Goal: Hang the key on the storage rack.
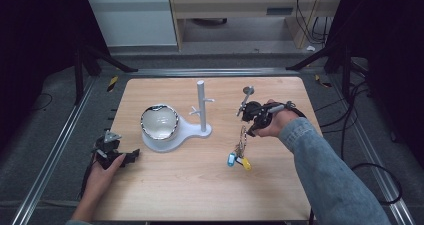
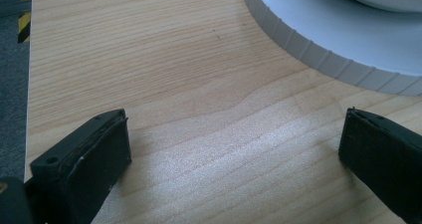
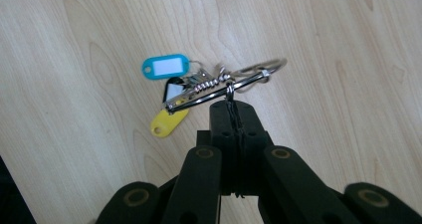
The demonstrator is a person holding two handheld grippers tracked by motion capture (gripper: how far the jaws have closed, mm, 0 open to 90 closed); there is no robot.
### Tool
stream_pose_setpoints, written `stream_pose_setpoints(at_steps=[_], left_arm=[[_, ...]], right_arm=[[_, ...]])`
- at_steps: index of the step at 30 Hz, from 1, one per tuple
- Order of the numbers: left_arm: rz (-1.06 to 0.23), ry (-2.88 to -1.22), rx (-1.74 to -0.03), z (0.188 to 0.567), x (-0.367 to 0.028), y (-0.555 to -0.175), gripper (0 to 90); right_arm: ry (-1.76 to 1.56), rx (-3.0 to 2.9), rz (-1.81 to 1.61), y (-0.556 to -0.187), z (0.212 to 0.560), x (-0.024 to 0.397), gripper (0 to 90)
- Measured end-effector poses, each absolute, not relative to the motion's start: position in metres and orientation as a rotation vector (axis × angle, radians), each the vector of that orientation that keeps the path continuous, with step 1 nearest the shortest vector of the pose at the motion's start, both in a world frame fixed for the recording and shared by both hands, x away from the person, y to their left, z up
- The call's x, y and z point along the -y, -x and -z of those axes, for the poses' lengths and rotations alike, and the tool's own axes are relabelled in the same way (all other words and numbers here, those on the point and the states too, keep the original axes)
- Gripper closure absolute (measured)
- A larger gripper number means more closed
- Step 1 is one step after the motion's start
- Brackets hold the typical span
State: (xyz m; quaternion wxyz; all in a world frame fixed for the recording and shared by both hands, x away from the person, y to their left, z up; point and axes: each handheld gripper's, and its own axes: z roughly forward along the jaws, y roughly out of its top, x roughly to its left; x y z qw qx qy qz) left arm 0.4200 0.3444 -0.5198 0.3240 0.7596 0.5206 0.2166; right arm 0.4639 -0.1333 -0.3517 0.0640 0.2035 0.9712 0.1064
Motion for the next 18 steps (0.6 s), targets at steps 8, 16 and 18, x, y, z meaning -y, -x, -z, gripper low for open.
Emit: stream_pose_setpoints(at_steps=[8, 16, 18], left_arm=[[-0.568, -1.993, -1.366, 0.52, -0.344, -0.42, 0.0], [-0.568, -1.993, -1.365, 0.52, -0.344, -0.42, 0.0], [-0.569, -1.987, -1.368, 0.52, -0.344, -0.42, 0.0]], right_arm=[[-0.619, -2.908, -0.346, -0.466, 0.34, 0.134, 88.9], [-0.622, -2.887, -0.367, -0.467, 0.33, 0.133, 88.8], [-0.617, -2.878, -0.376, -0.468, 0.325, 0.132, 88.9]])
